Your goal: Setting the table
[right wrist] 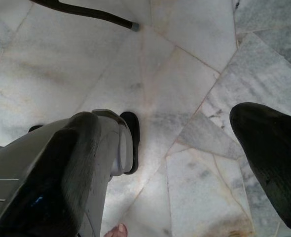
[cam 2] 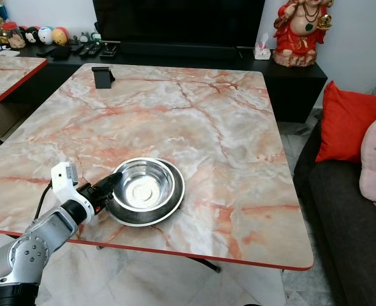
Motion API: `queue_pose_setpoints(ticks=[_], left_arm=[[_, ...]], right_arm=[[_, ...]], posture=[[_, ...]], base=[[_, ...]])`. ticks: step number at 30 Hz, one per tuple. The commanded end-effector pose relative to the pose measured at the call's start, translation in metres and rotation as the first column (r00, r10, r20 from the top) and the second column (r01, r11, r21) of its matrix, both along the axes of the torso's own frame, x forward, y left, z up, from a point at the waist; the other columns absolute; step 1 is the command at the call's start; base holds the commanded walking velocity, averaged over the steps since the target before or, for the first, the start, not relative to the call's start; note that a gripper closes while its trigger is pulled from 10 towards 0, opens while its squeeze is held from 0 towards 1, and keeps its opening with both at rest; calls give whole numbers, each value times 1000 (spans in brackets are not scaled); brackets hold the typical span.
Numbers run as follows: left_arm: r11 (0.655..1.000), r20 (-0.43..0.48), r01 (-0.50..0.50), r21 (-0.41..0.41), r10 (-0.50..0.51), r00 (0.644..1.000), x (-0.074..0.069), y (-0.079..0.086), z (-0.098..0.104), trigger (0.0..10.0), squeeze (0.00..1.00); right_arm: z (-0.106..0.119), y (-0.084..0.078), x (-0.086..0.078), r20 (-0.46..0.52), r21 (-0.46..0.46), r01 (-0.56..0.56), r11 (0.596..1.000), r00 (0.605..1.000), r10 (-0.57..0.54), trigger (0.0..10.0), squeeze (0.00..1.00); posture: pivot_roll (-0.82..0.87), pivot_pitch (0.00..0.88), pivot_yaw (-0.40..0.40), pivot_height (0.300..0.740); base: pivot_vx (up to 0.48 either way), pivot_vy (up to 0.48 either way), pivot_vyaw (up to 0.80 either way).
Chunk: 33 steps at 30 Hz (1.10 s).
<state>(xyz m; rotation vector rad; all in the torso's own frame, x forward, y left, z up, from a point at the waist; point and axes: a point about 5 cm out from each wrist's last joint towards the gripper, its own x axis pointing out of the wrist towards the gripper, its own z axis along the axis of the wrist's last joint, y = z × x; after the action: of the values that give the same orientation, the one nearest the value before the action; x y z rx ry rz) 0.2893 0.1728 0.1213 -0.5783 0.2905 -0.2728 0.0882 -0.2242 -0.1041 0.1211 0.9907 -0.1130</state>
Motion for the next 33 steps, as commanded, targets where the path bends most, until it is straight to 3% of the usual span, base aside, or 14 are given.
queue_pose_setpoints(ticks=[1,2,3,8,19,24,33], left_arm=[[1000,-9,-10,23,10,1000,0,0,-3,10000,980],[1000,-9,-10,26,10,1000,0,0,-3,10000,259],[999,-9,-12,30,12,1000,1,0,-3,10000,0],[998,2,-27,51,27,1000,2,2,-3,10000,0],[977,64,39,209,-53,997,4,-8,0,10000,0],[974,67,42,224,-59,996,4,-9,0,10000,0],[946,99,11,324,-45,994,7,-2,3,10000,0]], right_arm=[[-1,-1,-3,-11,-1,7,1000,1000,-7,10000,0],[-1,-1,-3,-11,-1,7,1000,1000,-7,10000,0],[-1,-1,-3,-11,-1,7,1000,1000,-7,10000,0],[-1,-1,-3,-12,-1,5,1000,1000,-5,10000,0],[-1,-1,-3,-13,0,0,1000,1000,0,10000,0],[-1,-1,-3,-14,0,0,1000,1000,0,10000,0],[-1,0,-3,-19,3,-12,1000,1000,13,10000,0]], posture=[[32,0,-31,740],[32,0,-30,740],[32,0,-30,740],[32,0,-32,740],[34,0,-34,740],[30,0,-33,740],[37,0,-34,740]], base=[[0,0,0],[0,0,0],[0,0,0],[0,0,0],[0,0,0],[0,0,0],[0,0,0]])
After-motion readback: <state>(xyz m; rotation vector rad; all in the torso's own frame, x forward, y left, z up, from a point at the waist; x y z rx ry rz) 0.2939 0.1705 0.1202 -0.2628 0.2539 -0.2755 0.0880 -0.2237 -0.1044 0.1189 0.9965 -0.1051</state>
